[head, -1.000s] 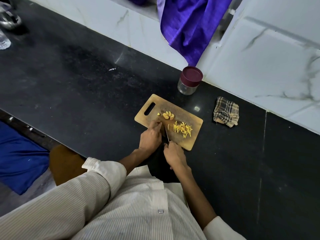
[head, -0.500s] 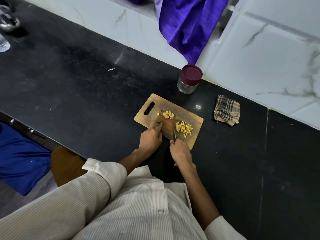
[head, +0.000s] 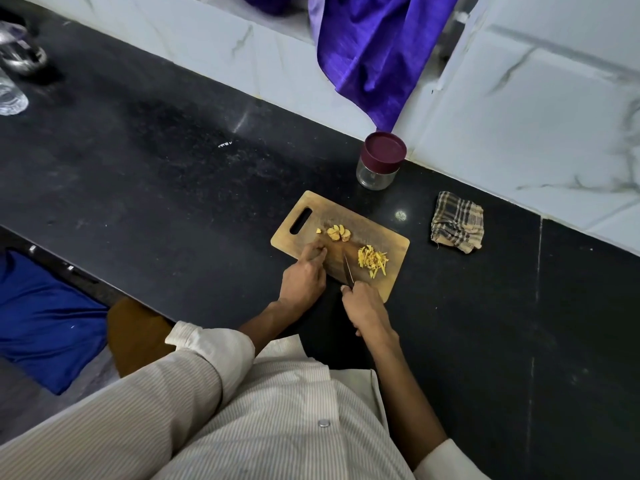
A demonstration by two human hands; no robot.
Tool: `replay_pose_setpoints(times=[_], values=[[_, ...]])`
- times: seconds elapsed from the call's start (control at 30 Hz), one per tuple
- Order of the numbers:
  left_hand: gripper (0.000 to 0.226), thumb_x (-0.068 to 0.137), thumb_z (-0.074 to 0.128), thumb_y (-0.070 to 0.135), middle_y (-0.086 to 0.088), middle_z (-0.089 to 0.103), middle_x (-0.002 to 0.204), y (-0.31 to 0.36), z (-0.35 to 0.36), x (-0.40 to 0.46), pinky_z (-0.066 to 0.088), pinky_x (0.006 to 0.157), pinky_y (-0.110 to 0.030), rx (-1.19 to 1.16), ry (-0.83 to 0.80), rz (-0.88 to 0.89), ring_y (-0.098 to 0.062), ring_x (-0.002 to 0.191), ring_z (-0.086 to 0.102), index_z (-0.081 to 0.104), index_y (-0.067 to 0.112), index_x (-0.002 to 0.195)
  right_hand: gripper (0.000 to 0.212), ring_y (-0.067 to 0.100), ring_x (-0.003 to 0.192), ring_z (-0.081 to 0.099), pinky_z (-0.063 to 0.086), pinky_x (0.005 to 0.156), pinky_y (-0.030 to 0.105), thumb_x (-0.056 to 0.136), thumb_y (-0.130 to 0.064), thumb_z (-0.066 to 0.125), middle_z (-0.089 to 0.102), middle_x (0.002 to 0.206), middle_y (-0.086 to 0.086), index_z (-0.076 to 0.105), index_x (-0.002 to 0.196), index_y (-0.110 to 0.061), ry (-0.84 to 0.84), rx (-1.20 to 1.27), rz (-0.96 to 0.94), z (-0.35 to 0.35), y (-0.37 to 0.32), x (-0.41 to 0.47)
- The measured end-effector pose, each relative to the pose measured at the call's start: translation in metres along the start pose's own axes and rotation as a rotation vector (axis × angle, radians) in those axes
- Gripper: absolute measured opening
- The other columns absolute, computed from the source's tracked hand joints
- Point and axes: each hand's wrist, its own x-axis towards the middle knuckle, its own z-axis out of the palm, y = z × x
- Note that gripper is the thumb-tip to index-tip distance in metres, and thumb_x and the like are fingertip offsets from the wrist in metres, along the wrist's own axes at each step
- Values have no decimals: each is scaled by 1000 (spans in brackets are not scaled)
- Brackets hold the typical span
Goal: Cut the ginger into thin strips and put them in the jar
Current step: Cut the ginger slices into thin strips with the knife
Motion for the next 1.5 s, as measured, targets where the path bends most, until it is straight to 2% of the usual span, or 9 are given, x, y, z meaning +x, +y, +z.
replay_pose_setpoints(times=[0.1, 0.27, 0.5, 0.63, 0.83, 0.97, 1.17, 1.4, 1.5], values=[[38, 93, 51, 7, -7, 44, 142, -1, 0, -1, 54, 82, -31, 12, 6, 18, -23, 100, 64, 55, 2, 131, 34, 28, 96, 65, 58, 82, 50, 105, -36, 41, 56, 101, 6, 57, 117, -9, 39, 28, -15, -1, 0, 2], [37, 93, 52, 6, -6, 44, 142, 0, 0, 0, 53, 87, -31, -6, -2, 0, -22, 106, 63, 56, 2, 130, 36, 28, 94, 66, 57, 83, 49, 104, -36, 41, 55, 99, 5, 57, 119, -8, -9, -7, 10, 4, 7, 6], [25, 95, 55, 24, 3, 56, 120, -2, -13, 43, 51, 83, -31, -38, -3, -102, -13, 102, 58, 65, 14, 116, 35, 31, 97, 64, 57, 84, 51, 104, -37, 41, 60, 109, 10, 57, 118, -9, -9, 49, 3, 5, 11, 12], [28, 95, 56, 24, -5, 56, 122, 8, -16, 67, 49, 77, -32, -31, 45, -188, -20, 100, 59, 63, 15, 120, 34, 30, 96, 64, 56, 85, 50, 104, -37, 41, 60, 106, 9, 58, 115, -9, -17, 67, -2, 7, 12, 12], [27, 94, 58, 24, -4, 56, 119, 11, -7, 79, 50, 84, -34, 20, 13, -247, -20, 100, 59, 67, 11, 116, 33, 28, 102, 61, 49, 86, 42, 105, -34, 41, 62, 109, 9, 58, 116, -9, -19, 69, -11, 5, 13, 14], [24, 93, 60, 22, -3, 58, 118, 12, -2, 78, 46, 78, -27, 14, 28, -251, -17, 98, 59, 67, 10, 112, 31, 27, 98, 63, 54, 87, 49, 104, -34, 43, 61, 105, 8, 59, 114, -9, -24, 97, -13, 6, 14, 13], [22, 95, 57, 20, -3, 54, 122, 13, -4, 82, 46, 81, -28, 16, -18, -252, -19, 102, 59, 66, 10, 112, 32, 27, 96, 62, 54, 87, 49, 104, -34, 42, 58, 101, 6, 59, 115, -9, -25, 89, -16, 4, 12, 11], [13, 92, 60, 23, -5, 55, 115, 6, -7, 88, 50, 76, -35, 18, -83, -258, -16, 88, 56, 64, 13, 100, 32, 30, 98, 64, 55, 86, 49, 104, -33, 42, 62, 109, 10, 58, 116, -8, -16, 66, -15, 4, 11, 7], [11, 91, 61, 22, -4, 59, 110, 6, -10, 89, 49, 73, -33, 21, -77, -241, -13, 87, 56, 64, 13, 99, 31, 28, 97, 64, 55, 85, 48, 104, -33, 43, 61, 109, 10, 58, 116, -8, -8, 64, -18, 4, 11, 6]])
